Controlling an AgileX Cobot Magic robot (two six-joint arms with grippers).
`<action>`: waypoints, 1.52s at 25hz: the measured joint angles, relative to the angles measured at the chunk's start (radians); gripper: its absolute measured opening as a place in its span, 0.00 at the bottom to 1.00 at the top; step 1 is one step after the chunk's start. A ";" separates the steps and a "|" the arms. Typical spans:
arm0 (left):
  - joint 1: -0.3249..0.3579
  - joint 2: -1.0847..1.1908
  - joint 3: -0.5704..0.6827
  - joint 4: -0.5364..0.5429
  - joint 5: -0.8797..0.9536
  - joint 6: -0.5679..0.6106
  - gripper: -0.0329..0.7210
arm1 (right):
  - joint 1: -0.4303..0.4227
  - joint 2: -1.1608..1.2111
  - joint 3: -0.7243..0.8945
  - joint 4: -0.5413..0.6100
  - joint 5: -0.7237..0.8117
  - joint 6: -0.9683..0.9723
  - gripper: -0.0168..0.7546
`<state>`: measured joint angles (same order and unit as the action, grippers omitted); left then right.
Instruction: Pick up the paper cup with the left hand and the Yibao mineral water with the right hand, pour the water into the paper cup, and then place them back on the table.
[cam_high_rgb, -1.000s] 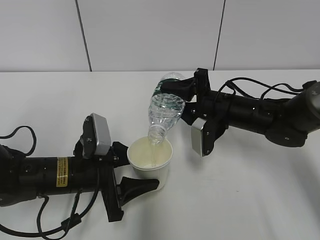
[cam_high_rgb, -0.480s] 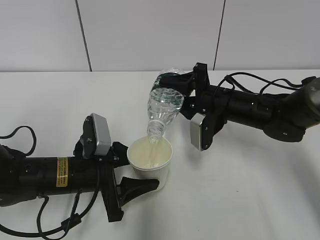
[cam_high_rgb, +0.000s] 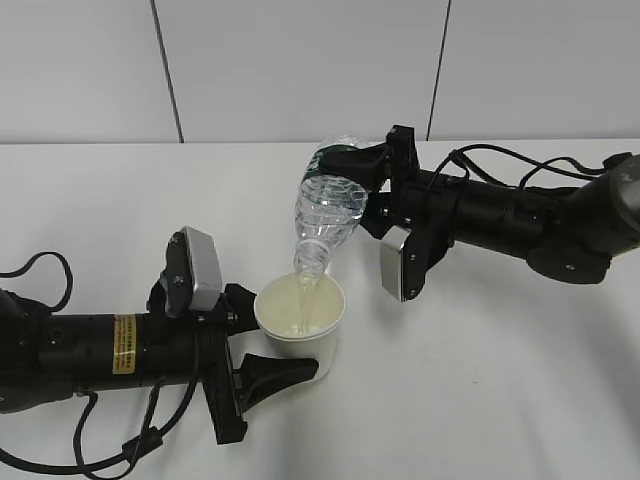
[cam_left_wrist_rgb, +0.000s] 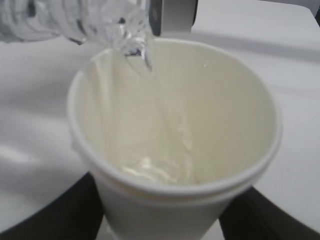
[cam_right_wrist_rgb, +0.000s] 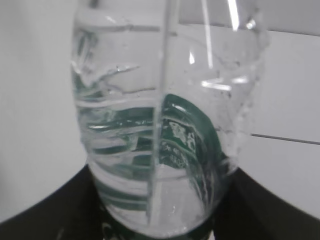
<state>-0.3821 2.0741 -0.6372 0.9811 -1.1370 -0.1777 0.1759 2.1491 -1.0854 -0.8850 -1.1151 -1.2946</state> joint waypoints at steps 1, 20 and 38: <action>0.000 0.000 0.000 0.000 0.000 0.000 0.66 | 0.000 0.000 0.000 0.000 0.000 0.000 0.53; 0.000 0.000 0.000 0.000 0.000 0.000 0.66 | 0.000 0.000 0.000 0.000 -0.002 -0.014 0.53; 0.000 0.002 0.000 0.000 0.002 0.000 0.66 | 0.000 0.000 0.000 0.000 -0.006 -0.023 0.53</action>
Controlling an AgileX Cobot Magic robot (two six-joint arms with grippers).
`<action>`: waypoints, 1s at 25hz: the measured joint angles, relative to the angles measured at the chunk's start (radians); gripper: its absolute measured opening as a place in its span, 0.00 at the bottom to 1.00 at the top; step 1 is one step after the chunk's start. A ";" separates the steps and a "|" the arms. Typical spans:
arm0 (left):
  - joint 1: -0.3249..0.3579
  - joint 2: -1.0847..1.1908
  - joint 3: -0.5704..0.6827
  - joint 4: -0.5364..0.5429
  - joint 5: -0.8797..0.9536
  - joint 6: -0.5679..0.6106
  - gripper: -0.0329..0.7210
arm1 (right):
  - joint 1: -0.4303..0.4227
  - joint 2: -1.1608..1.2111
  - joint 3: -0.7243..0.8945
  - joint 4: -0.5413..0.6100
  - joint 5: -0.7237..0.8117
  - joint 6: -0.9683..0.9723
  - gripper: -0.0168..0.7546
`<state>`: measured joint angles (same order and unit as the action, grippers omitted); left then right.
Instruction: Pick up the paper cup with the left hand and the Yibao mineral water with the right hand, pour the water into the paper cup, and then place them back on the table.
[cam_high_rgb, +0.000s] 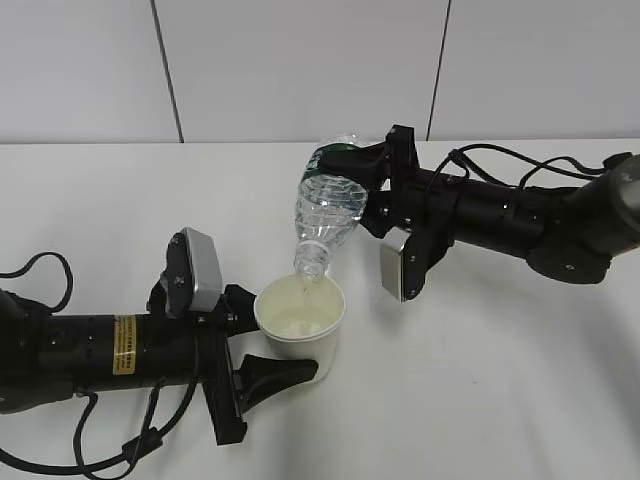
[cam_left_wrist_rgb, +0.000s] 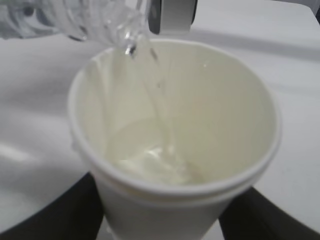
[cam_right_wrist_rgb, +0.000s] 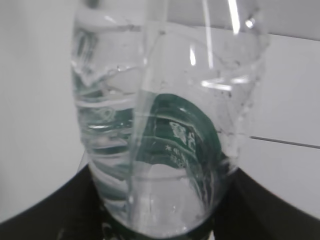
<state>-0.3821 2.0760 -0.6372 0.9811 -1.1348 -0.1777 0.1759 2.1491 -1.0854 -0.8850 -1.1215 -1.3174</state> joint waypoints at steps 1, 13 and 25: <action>0.000 0.000 0.000 0.000 0.000 0.000 0.65 | 0.000 0.000 0.000 0.000 0.000 0.000 0.53; 0.000 0.000 0.000 0.000 0.004 0.000 0.65 | 0.000 0.000 0.000 -0.002 -0.002 0.000 0.53; 0.000 0.000 0.000 -0.051 0.005 0.000 0.64 | 0.000 0.000 0.000 -0.015 -0.006 0.263 0.53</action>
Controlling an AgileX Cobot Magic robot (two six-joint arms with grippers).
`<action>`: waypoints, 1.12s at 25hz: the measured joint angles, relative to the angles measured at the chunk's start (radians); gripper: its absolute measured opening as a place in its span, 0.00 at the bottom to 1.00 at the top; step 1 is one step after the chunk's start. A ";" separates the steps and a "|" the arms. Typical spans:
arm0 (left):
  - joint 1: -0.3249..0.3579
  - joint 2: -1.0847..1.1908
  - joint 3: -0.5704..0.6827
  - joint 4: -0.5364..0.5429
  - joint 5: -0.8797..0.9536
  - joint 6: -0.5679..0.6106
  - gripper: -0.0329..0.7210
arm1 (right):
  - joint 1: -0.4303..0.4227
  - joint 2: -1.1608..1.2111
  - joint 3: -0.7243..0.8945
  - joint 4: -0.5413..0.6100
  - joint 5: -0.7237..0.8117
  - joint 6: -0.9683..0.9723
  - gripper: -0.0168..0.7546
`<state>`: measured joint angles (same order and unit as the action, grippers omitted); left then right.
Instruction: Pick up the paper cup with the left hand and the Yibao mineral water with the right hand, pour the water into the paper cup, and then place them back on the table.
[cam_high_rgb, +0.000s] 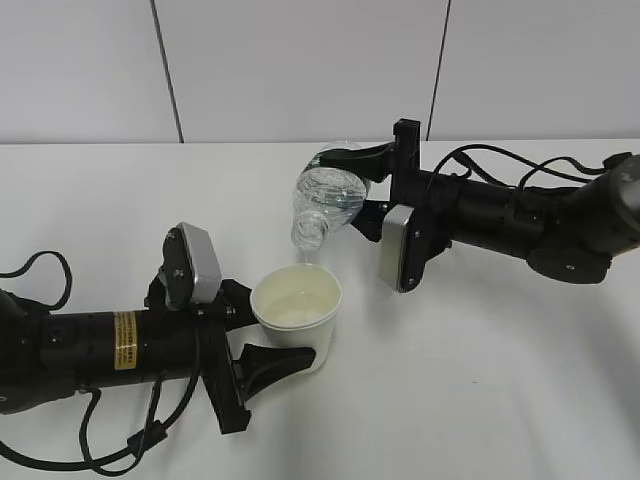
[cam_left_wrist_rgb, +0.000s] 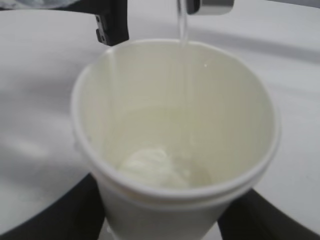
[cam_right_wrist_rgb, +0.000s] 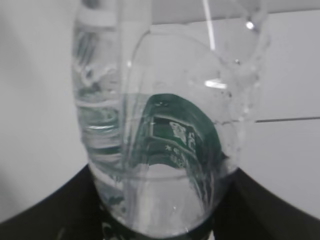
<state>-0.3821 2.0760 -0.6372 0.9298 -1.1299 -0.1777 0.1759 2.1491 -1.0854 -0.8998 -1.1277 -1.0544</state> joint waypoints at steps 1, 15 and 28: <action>0.000 0.000 0.000 -0.004 0.000 0.000 0.64 | 0.000 0.000 0.000 0.000 0.000 0.055 0.53; 0.000 -0.013 0.000 -0.097 0.001 0.000 0.63 | -0.022 0.000 0.000 0.020 -0.002 1.021 0.53; 0.115 -0.025 0.000 -0.131 0.001 0.000 0.63 | -0.122 -0.024 0.123 -0.076 -0.002 1.366 0.53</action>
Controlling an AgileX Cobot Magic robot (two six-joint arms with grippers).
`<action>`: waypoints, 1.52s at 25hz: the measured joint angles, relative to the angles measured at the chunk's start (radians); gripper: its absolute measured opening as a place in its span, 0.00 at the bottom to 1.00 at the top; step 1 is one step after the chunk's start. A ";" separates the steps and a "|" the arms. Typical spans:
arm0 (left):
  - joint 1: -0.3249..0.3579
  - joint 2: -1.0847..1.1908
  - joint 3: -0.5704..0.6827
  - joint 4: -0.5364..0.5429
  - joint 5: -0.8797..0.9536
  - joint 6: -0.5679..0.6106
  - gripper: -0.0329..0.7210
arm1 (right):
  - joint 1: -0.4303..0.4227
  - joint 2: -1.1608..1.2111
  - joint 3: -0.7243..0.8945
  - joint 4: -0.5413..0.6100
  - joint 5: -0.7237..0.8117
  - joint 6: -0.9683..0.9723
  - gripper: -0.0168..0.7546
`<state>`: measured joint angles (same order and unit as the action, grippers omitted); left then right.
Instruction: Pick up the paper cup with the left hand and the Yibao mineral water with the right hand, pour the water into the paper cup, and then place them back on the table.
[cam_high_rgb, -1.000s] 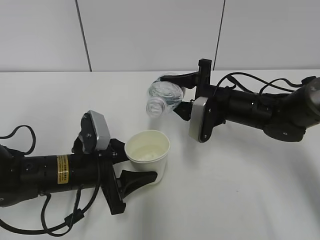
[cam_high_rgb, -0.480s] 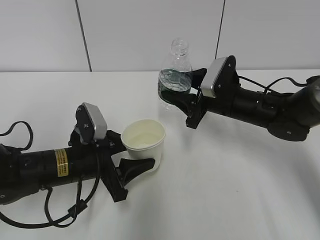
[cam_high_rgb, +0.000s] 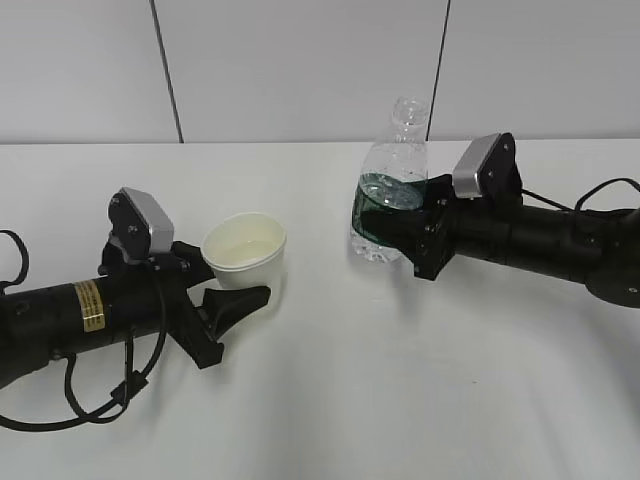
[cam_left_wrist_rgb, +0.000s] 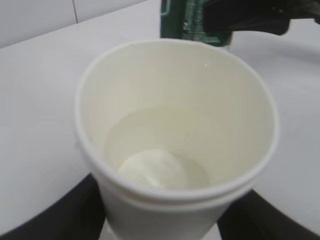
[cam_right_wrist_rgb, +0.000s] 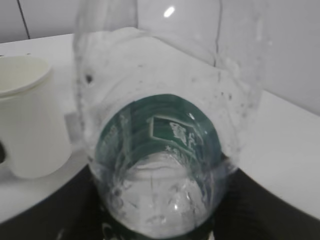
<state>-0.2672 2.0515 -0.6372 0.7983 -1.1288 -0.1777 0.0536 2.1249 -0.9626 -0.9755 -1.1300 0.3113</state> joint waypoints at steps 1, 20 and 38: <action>0.011 0.000 0.000 0.000 0.000 0.000 0.63 | 0.000 0.000 0.005 -0.019 0.000 0.006 0.53; 0.030 0.035 -0.059 -0.085 0.013 0.003 0.63 | -0.002 -0.002 0.010 -0.181 0.162 0.045 0.53; 0.030 0.039 -0.070 -0.075 0.116 0.003 0.76 | -0.002 -0.007 0.010 -0.162 0.181 0.045 0.89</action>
<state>-0.2374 2.0908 -0.7072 0.7231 -1.0129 -0.1744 0.0515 2.1182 -0.9529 -1.1377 -0.9491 0.3565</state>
